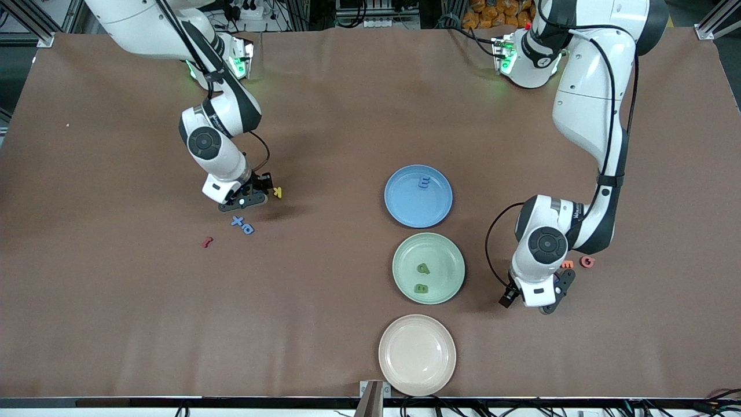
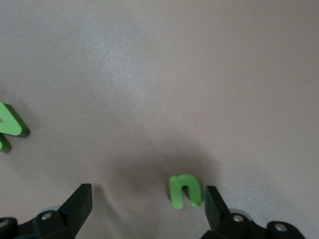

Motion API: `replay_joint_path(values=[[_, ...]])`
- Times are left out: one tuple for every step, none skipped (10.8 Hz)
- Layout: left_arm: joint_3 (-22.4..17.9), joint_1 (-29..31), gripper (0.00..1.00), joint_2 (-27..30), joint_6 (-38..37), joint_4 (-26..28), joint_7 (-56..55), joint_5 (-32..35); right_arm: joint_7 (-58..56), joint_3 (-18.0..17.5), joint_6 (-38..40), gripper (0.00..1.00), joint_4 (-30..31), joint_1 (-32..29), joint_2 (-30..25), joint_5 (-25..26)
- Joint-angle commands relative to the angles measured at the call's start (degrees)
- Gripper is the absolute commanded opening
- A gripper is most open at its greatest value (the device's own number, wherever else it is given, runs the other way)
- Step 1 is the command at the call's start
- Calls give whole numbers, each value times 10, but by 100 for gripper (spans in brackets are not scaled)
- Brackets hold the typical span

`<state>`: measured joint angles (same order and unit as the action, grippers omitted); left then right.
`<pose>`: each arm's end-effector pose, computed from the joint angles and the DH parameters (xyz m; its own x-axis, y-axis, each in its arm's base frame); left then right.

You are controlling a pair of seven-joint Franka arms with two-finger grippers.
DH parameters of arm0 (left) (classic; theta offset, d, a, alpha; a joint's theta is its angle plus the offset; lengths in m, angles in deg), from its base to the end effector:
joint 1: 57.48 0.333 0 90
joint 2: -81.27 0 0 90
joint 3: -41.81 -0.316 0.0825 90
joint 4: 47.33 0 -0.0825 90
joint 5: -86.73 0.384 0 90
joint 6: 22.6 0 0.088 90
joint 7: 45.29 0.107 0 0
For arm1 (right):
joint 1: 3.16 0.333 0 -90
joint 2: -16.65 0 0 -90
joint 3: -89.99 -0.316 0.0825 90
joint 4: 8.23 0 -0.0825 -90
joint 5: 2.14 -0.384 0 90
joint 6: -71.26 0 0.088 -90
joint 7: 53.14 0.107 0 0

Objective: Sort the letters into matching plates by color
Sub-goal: 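Drop the green n on the green plate while the right gripper reaches blue c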

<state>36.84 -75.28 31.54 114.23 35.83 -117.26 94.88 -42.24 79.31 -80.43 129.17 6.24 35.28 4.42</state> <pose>0.7070 -0.1718 0.1746 0.6124 0.7701 0.1789 0.7824 -0.6228 0.0029 0.4585 0.1756 0.1783 0.9653 0.2520 -0.0678 0.2527 -0.9676 0.0009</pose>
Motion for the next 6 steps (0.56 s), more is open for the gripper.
replay_joint_path(values=[[1,0,100,-15,18,-26,5,8,-1,-8,-21,52,17,-21,3,35],[1,0,100,-19,30,-26,5,8,-1,-8,-21,32,17,-21,4,35],[1,0,100,-23,41,-26,6,8,1,-8,-19,4,16,-21,4,35],[2,8,100,-29,60,-26,7,8,4,-9,-14,0,13,-21,-1,35],[2,8,100,-33,74,-26,7,8,5,-9,-12,0,7,-21,-4,35],[2,8,100,-35,74,-26,7,8,11,-9,-4,0,-5,-21,-8,32]])
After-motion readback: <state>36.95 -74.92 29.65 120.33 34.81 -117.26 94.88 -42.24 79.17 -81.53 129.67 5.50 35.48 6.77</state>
